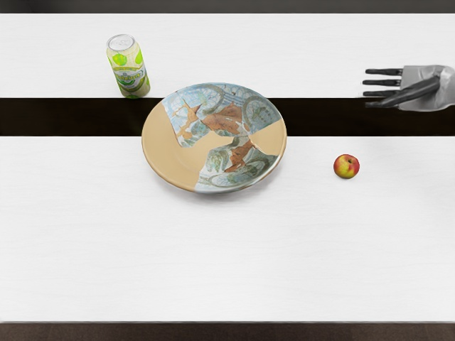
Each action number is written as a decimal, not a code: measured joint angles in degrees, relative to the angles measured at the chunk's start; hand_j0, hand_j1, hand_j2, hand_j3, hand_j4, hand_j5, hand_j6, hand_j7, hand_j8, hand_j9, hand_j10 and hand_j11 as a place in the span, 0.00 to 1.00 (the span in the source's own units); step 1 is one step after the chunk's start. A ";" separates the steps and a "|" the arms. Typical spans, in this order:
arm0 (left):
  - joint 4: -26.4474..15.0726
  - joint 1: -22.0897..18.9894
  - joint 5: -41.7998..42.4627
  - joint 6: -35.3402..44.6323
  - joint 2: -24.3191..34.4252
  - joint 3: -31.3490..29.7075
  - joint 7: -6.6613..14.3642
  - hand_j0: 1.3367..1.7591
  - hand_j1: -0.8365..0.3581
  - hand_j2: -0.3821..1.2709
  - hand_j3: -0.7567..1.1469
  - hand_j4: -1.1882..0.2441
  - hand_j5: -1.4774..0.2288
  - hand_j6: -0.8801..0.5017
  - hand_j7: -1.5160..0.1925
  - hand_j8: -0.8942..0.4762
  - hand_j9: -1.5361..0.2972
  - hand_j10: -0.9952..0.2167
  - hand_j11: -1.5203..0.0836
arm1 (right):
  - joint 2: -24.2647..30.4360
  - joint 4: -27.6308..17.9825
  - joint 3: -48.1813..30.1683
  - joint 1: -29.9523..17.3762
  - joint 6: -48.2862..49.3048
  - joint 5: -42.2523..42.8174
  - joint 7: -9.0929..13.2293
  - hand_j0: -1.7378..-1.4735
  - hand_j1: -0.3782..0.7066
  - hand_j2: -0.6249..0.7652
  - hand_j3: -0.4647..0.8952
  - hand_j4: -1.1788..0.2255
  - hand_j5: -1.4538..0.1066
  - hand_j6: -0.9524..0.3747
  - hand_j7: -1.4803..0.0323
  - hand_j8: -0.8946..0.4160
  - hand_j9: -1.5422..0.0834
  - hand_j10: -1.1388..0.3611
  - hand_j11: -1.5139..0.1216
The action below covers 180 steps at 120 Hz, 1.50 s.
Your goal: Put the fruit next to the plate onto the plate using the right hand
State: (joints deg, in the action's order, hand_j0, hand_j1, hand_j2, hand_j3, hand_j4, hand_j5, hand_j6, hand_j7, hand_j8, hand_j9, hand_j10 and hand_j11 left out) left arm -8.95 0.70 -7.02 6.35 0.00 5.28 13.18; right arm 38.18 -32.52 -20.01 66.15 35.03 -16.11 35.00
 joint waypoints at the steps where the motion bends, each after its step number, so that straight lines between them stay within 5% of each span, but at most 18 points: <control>1: 0.00 0.00 0.00 0.00 0.00 0.00 0.00 0.76 0.98 0.23 0.40 0.82 0.86 0.63 0.88 0.64 0.83 0.81 0.94 | 0.14 -0.05 0.01 0.00 0.00 0.00 0.00 0.30 0.03 0.45 0.34 0.84 0.93 0.72 0.98 0.68 0.95 0.76 0.93; 26: -0.01 0.00 0.00 0.00 0.00 0.00 0.00 0.76 0.98 0.23 0.40 0.82 0.86 0.63 0.88 0.64 0.83 0.81 0.94 | 1.53 -1.70 1.02 0.07 0.00 0.47 0.00 0.30 0.03 0.45 0.34 0.84 0.93 0.72 0.98 0.68 0.95 0.76 0.93; 40: 0.02 0.00 -0.01 -0.01 0.00 0.01 0.00 0.76 0.98 0.23 0.40 0.82 0.86 0.63 0.88 0.64 0.83 0.81 0.94 | 0.34 -3.32 3.98 2.08 0.01 7.41 0.00 0.30 0.03 0.45 0.34 0.84 0.93 0.72 0.98 0.69 0.95 0.76 0.93; 75: 0.04 -0.09 0.00 -0.01 0.00 -0.01 0.00 0.76 0.98 0.23 0.40 0.82 0.86 0.63 0.88 0.64 0.83 0.81 0.94 | -5.27 -27.73 23.28 16.18 -4.32 26.59 0.00 0.30 0.03 0.45 0.34 0.84 0.93 0.72 0.98 0.68 0.95 0.76 0.93; 108: 0.06 -0.09 0.00 -0.01 0.00 0.00 0.00 0.76 0.98 0.23 0.40 0.82 0.86 0.63 0.88 0.64 0.83 0.81 0.94 | -2.58 -40.24 36.82 26.49 -19.32 39.03 0.00 0.30 0.03 0.45 0.34 0.84 0.93 0.72 0.98 0.68 0.95 0.76 0.93; 143: 0.06 -0.09 0.00 0.00 0.00 0.00 0.00 0.76 0.98 0.23 0.40 0.82 0.86 0.63 0.88 0.64 0.83 0.81 0.94 | -6.23 -45.02 38.44 21.69 -39.42 51.50 0.00 0.30 0.03 0.45 0.34 0.84 0.93 0.72 0.98 0.68 0.95 0.76 0.93; 180: 0.00 -0.09 0.01 0.00 0.00 0.00 0.00 0.76 0.98 0.23 0.40 0.82 0.86 0.63 0.88 0.64 0.83 0.81 0.94 | -4.84 -48.46 38.94 15.60 -45.93 55.64 0.00 0.30 0.06 0.45 0.34 0.82 0.91 0.69 0.95 0.66 0.92 0.74 0.90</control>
State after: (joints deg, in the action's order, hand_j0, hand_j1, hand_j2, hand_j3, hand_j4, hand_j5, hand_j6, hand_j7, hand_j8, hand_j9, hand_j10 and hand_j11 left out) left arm -8.96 0.62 -7.01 6.35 0.00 5.28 13.18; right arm 33.34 -80.98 18.94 81.76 -10.91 39.53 35.00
